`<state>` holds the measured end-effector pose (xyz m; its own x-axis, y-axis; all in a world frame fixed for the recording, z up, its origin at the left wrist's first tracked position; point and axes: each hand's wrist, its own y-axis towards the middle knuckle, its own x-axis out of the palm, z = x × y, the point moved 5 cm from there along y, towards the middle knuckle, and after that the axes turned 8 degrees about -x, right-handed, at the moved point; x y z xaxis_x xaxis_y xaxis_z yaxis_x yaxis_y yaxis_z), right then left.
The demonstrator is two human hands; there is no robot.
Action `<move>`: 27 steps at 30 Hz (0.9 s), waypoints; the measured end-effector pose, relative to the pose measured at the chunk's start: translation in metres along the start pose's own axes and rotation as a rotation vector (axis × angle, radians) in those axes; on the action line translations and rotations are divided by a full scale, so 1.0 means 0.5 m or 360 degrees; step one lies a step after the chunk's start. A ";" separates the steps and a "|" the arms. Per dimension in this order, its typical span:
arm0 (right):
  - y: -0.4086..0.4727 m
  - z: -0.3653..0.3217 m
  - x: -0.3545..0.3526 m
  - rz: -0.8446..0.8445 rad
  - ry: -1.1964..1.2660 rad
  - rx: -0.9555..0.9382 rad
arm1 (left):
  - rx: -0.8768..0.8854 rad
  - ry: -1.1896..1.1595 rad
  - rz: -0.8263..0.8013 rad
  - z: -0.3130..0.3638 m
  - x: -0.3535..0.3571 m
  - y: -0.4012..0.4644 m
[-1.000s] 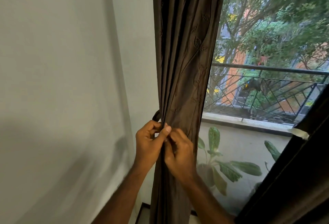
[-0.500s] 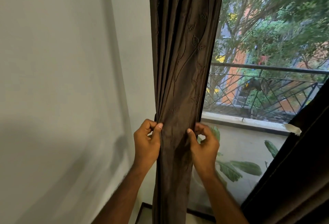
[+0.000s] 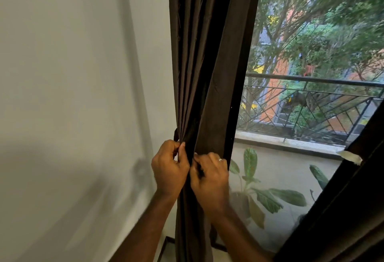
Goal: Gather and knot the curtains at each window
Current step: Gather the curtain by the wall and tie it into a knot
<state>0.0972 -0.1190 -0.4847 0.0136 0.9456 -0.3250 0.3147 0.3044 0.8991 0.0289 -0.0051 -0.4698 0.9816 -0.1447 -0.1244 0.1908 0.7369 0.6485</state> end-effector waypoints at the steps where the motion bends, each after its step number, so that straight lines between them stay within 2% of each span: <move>1: 0.000 0.009 0.000 0.0011 -0.0008 0.0037 | 0.0023 0.0001 -0.0012 0.000 -0.003 0.003; 4: 0.005 0.018 0.011 0.0027 0.0018 0.0072 | 0.0038 -0.0094 -0.0137 0.009 0.001 -0.001; 9: 0.004 -0.007 0.035 -0.0074 0.0109 0.0070 | -0.0229 -0.0302 -0.0233 0.001 -0.002 -0.003; 13: 0.005 -0.006 0.040 -0.0147 0.0157 0.0079 | -0.0280 -0.0358 -0.0316 0.001 -0.003 -0.004; 20: -0.023 0.002 0.058 -0.0561 0.0385 0.0012 | -0.0271 -0.0287 -0.0297 -0.009 -0.011 0.007; 22: -0.028 0.021 0.038 -0.0435 0.0430 0.0065 | -0.0291 -0.0270 -0.0292 -0.017 -0.015 0.009; 25: -0.012 0.069 -0.025 0.0139 0.0420 0.0364 | -0.0310 -0.0270 -0.0297 -0.025 -0.024 0.013; 27: 0.009 0.108 -0.046 0.0368 0.0442 0.0660 | -0.0303 -0.0267 -0.0282 -0.025 -0.026 0.018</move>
<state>0.1494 -0.1454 -0.4892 -0.1066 0.9943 0.0076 0.6818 0.0675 0.7284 0.0178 0.0114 -0.4717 0.9221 -0.3771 -0.0869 0.3712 0.7986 0.4737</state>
